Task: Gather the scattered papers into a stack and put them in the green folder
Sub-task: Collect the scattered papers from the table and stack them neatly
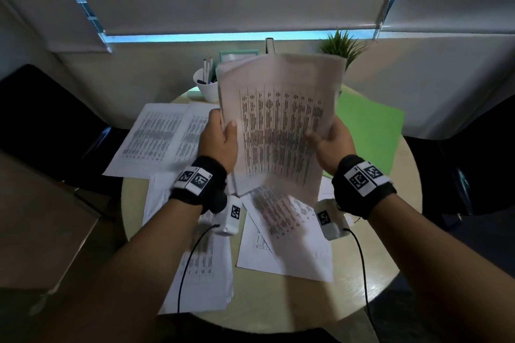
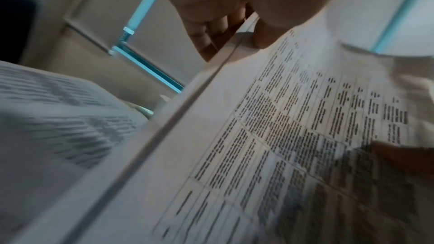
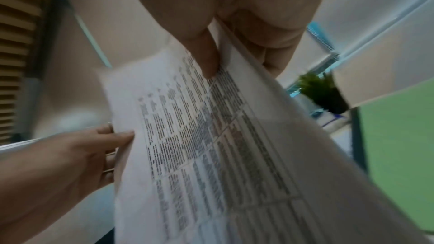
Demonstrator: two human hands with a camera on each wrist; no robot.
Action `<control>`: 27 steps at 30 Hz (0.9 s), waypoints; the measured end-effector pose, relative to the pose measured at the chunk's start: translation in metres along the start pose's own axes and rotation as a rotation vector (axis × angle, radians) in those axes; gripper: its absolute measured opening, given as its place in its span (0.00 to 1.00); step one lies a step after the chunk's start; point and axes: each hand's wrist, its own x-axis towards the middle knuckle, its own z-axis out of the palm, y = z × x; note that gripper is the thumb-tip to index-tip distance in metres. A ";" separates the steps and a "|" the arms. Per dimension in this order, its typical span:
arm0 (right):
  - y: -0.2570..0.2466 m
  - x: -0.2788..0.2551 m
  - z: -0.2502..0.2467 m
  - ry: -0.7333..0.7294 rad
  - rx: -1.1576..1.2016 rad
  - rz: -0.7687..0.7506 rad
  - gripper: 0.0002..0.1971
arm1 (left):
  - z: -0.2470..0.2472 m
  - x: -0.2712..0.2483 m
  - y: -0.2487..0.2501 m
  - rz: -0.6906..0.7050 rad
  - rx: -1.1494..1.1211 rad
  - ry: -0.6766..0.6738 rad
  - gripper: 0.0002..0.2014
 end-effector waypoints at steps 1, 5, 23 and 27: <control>-0.005 0.002 0.009 -0.036 -0.011 -0.017 0.18 | -0.008 0.002 -0.004 -0.025 -0.014 0.030 0.07; -0.021 0.004 0.046 -0.177 -0.056 -0.073 0.21 | -0.045 0.010 -0.031 -0.143 -0.001 0.157 0.11; 0.071 -0.039 0.204 -0.640 -0.673 0.313 0.27 | -0.109 -0.059 -0.210 -0.682 0.453 -0.232 0.16; 0.080 -0.043 0.208 -0.649 -0.727 0.332 0.27 | -0.110 -0.065 -0.225 -0.747 0.480 -0.257 0.16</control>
